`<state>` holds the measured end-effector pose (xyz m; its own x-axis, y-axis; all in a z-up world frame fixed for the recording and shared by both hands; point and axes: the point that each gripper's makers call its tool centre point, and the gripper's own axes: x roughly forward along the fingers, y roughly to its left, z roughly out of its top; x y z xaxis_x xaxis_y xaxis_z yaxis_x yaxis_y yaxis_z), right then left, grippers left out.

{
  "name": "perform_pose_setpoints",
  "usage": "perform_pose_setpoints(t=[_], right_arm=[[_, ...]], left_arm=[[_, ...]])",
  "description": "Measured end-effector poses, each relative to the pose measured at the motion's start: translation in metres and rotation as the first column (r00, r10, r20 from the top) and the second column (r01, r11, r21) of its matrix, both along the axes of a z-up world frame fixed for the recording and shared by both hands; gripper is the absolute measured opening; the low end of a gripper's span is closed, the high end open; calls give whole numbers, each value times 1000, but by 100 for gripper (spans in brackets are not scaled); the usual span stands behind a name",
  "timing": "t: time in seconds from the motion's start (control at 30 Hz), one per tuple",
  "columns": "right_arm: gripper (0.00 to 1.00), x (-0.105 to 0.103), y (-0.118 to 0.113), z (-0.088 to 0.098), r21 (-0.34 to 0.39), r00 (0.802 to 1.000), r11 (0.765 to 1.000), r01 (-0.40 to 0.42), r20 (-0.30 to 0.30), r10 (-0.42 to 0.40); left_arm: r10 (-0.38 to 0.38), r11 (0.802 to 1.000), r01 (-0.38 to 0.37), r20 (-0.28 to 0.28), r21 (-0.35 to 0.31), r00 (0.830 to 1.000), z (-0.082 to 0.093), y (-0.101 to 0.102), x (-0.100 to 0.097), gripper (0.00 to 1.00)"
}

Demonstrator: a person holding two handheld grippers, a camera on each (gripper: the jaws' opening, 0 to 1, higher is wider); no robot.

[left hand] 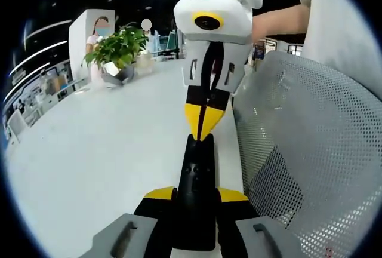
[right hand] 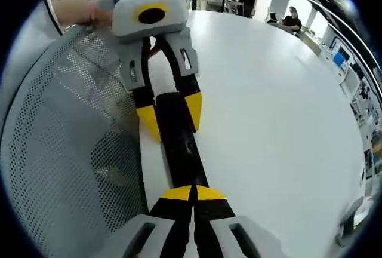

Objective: Press the specified remote control buttons in sequence, fully releasing each button before pressing the next.

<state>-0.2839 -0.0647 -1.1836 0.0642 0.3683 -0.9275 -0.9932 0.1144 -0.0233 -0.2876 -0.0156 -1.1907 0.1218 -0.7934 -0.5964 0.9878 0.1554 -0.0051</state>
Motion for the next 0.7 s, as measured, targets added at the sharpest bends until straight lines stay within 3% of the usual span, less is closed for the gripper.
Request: perform_pose_setpoints(t=[0.23,0.47,0.6,0.7], right_arm=[[0,0,-1,-1,-34,1000,999,-6,-29,6],[0,-1,-2,1,113,998,993,27,60,-34],[0,-1,-2,3,157,990,977,141,-3,-143],[0,-1,2,6,160,992,979,129,-15,-128]], left_arm=[[3,1000,-3,-2,-4,1000,0,0,0,25],[2,1000,-2,-2,-3,1000,0,0,-1,25],[2,1000,-2,-2,-3,1000,0,0,-1,25],[2,1000,-2,-1,-3,1000,0,0,-1,25]])
